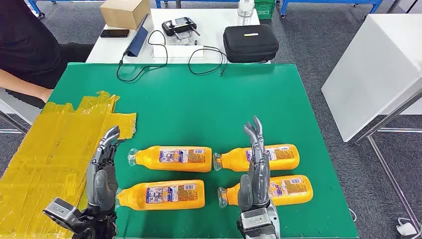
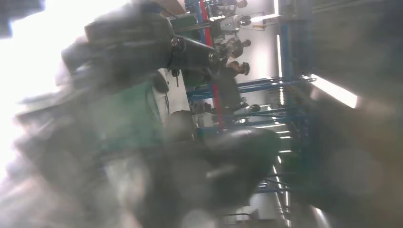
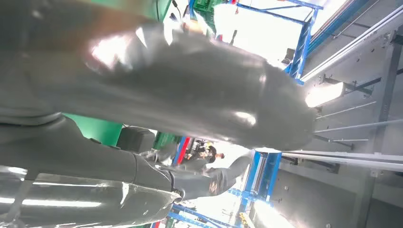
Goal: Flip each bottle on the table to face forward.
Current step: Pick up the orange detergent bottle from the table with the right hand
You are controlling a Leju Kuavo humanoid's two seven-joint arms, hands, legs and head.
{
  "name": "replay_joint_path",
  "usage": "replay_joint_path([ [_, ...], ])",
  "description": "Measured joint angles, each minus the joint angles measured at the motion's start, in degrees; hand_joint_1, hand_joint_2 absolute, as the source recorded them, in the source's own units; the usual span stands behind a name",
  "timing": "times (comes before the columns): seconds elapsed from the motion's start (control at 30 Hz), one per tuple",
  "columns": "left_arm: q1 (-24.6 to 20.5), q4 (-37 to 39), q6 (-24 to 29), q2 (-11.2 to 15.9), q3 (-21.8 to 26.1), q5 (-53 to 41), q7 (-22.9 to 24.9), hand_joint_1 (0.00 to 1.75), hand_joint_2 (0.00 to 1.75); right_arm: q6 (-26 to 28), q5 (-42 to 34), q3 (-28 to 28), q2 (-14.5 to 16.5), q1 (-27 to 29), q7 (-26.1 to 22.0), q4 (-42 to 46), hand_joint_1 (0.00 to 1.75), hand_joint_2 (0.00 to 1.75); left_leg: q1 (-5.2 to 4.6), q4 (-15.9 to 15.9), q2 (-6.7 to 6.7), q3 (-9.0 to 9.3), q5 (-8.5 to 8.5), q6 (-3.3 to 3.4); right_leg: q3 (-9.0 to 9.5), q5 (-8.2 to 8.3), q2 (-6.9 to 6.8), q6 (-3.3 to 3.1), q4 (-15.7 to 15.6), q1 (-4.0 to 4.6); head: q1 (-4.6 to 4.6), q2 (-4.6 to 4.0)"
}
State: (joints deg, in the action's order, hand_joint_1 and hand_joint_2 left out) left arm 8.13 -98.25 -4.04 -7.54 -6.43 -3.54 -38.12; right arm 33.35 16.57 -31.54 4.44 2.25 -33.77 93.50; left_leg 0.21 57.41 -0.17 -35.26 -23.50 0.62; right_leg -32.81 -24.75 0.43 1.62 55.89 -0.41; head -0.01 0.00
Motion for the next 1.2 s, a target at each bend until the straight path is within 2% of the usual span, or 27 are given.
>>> replay_joint_path([
  [0.37, 0.00, 0.00, -0.02, 0.00, 0.00, -0.04, 0.03, 1.75, 0.00, -0.19, -0.24, 0.00, 0.00, 0.01, 0.04, 0.00, 1.75, 0.00, 0.00, 0.00, 0.00, 0.01, 0.00, 0.00, -0.02, 0.00, 0.00, 0.00, 0.00, 0.00, 0.01, 0.00],
  [0.43, -0.04, 0.12, 0.03, -0.01, -0.05, -0.77, 0.08, 1.75, 0.00, -2.90, -3.42, 0.20, -0.36, 0.56, 0.34, 0.23, 1.75, 0.00, 0.00, 0.01, -0.01, 0.05, -0.01, 0.00, -0.19, -0.02, 0.00, 0.01, -0.03, -0.01, -0.02, 0.00],
  [0.53, -0.21, 1.63, 1.34, -0.06, -0.85, -2.59, -0.89, 1.75, 0.00, -13.35, -12.59, 2.87, -2.71, 4.83, -0.94, 2.39, 1.75, 0.00, -0.03, 0.02, -0.24, 0.07, -0.12, 0.11, -0.23, -0.22, -0.22, 0.23, -0.06, -0.04, 0.01, 0.00],
  [0.63, -0.28, 3.13, 2.70, -0.07, -2.02, -2.96, -1.65, 1.75, 0.00, -19.79, -14.07, 7.36, -4.20, 8.50, -2.27, 4.20, 1.75, 0.00, -0.09, 0.02, -0.22, -0.06, -0.14, 0.18, 0.06, -0.20, -0.27, 0.32, -0.04, -0.10, 0.02, 0.00],
  [0.97, -0.55, 4.17, 3.31, -0.07, -3.86, -2.52, -1.71, 1.75, 0.00, -22.00, -12.68, 11.88, -4.35, 11.07, -2.03, 6.08, 1.75, 0.00, -0.11, 0.02, -0.06, -0.03, -0.16, 0.18, 0.00, -0.21, -0.17, 0.34, -0.05, -0.15, -0.01, 0.00],
  [1.1, -0.57, 4.42, 2.91, -0.07, -4.28, -1.87, -1.03, 0.00, 0.00, -22.04, -12.89, 12.40, -4.34, 11.42, -2.04, 6.29, 0.00, 0.00, -0.11, 0.02, -0.07, -0.02, -0.16, 0.18, 0.00, -0.21, -0.17, 0.34, -0.05, -0.15, -0.01, 0.00],
  [1.2, -0.57, 4.42, 2.15, -0.07, -4.70, -0.56, 1.11, 0.00, 0.00, -22.20, -13.27, 12.89, -4.31, 11.88, -2.09, 6.76, 0.00, 0.00, -0.12, 0.02, -0.07, -0.03, -0.16, 0.18, 0.01, -0.21, -0.17, 0.34, -0.05, -0.16, 0.01, 0.00],
])
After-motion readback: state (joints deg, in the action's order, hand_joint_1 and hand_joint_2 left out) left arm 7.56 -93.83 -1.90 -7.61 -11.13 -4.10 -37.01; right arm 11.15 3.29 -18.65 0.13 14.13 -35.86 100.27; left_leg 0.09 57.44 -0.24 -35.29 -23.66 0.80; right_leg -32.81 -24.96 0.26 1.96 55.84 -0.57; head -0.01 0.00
